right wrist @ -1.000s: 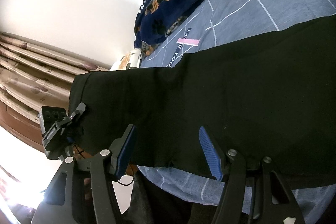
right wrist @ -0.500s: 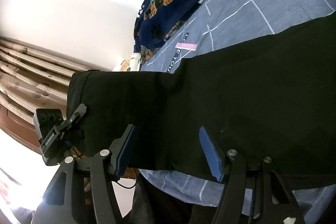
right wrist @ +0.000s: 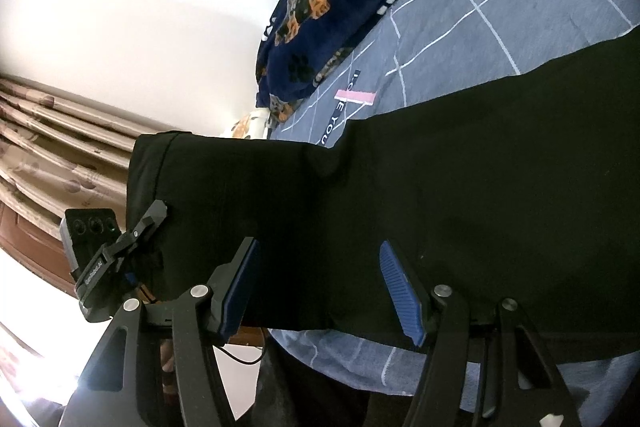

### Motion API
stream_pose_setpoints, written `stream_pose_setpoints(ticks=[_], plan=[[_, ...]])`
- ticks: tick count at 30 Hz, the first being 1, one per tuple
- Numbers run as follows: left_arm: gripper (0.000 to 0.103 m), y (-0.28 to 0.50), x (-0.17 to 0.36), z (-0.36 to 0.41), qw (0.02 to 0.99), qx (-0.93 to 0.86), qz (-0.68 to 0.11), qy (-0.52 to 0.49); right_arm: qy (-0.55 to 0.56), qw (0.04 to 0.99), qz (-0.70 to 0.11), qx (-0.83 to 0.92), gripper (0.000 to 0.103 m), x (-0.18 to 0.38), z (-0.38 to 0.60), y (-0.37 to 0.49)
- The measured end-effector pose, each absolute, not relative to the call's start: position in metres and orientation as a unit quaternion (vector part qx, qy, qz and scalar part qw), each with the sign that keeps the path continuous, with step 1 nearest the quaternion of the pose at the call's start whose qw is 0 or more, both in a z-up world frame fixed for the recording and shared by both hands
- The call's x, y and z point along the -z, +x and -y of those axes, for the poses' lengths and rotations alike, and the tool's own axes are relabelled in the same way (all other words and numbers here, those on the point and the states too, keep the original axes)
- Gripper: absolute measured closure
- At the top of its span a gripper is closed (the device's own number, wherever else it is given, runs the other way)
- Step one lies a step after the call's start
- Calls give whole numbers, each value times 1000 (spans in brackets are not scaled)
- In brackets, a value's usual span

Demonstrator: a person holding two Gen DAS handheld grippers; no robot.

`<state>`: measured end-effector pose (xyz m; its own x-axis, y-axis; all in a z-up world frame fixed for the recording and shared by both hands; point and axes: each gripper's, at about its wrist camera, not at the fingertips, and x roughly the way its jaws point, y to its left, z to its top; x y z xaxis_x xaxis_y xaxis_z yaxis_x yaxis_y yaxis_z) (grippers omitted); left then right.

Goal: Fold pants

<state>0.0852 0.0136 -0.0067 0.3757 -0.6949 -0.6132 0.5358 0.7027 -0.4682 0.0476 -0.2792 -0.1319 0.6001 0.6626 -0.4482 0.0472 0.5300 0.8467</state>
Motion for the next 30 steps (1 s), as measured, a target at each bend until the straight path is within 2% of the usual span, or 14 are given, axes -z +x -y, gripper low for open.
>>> stream_pose_setpoints(ticks=[18, 30], plan=[[83, 84, 2, -2, 819, 389, -411, -94, 447, 787, -381, -188, 43, 121, 295, 42], [83, 80, -5, 21, 814, 404, -410, -80, 474, 797, -339, -157, 41, 108, 332, 32]])
